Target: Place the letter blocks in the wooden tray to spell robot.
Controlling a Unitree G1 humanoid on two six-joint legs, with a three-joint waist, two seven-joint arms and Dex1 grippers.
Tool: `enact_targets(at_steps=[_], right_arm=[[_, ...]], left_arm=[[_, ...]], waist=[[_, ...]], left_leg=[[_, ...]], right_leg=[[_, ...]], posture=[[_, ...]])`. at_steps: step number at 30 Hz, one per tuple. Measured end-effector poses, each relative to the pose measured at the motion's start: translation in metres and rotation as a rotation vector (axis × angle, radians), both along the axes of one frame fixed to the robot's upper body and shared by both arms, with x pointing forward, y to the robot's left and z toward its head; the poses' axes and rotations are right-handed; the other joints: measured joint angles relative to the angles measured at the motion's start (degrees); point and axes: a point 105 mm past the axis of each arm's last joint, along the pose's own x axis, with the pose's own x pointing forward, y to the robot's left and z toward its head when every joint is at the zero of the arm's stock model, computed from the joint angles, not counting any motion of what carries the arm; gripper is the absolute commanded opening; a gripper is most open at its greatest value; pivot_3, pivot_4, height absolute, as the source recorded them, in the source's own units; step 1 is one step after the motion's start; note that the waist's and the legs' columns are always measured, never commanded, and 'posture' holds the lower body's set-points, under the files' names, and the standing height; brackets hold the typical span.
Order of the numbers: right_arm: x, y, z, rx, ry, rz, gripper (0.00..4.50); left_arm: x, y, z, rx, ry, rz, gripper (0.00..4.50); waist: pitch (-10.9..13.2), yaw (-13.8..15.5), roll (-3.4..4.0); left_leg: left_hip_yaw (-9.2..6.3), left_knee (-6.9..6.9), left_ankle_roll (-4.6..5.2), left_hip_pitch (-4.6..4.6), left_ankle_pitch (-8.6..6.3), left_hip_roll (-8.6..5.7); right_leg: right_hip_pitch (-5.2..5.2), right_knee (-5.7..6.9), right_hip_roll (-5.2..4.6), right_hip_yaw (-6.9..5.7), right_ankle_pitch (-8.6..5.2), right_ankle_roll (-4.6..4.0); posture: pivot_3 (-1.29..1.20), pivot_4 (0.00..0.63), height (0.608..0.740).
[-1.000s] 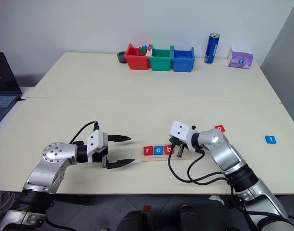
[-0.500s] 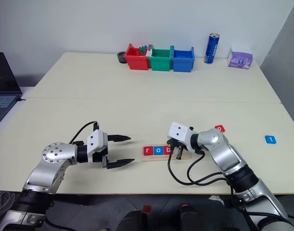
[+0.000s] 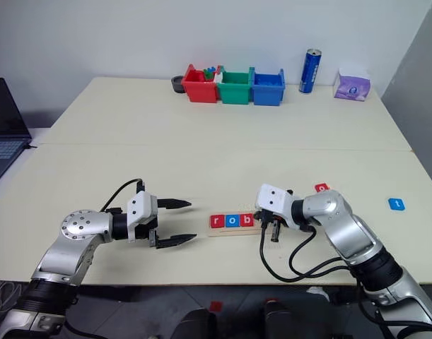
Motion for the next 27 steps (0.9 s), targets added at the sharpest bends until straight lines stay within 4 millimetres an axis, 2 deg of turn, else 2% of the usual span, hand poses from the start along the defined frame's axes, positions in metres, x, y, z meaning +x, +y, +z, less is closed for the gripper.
enact_targets(at_steps=[11, 20, 25, 27], right_arm=[[0.002, 0.009, -0.014, -0.002, 0.029, 0.011, 0.04], [0.001, 0.018, -0.014, 0.016, 0.031, 0.026, 0.04], [0.005, 0.008, -0.008, 0.013, 0.014, -0.001, 0.04], [0.008, -0.003, 0.006, 0.034, -0.014, -0.036, 0.4]], left_arm=[[0.0, 0.008, -0.008, 0.0, 0.015, 0.01, 4.5], [0.001, 0.004, -0.004, -0.002, -0.002, 0.013, 4.5], [0.0, 0.003, -0.004, -0.003, 0.006, 0.014, 4.5], [0.0, 0.003, -0.004, -0.005, 0.007, 0.015, 4.5]], waist=[[0.0, 0.03, 0.0], [0.0, 0.04, 0.0], [0.0, 0.05, 0.0], [0.01, 0.07, 0.0]], left_leg=[[0.01, 0.0, 0.0, -0.01, 0.0, 0.0], [-0.02, 0.0, 0.0, -0.01, 0.0, 0.0], [-0.02, 0.0, 0.0, -0.02, 0.0, -0.02], [-0.03, 0.0, 0.0, -0.02, 0.0, -0.02]], right_leg=[[0.0, -0.01, 0.0, -0.01, 0.0, 0.0], [0.0, 0.0, -0.01, 0.0, 0.0, 0.0], [0.0, -0.01, -0.01, 0.0, 0.0, 0.0], [0.0, -0.02, -0.02, 0.01, 0.0, 0.0]], posture=[[0.0, 0.15, 0.74], [0.0, 0.15, 0.74], [0.0, 0.15, 0.74], [0.0, 0.15, 0.74]])
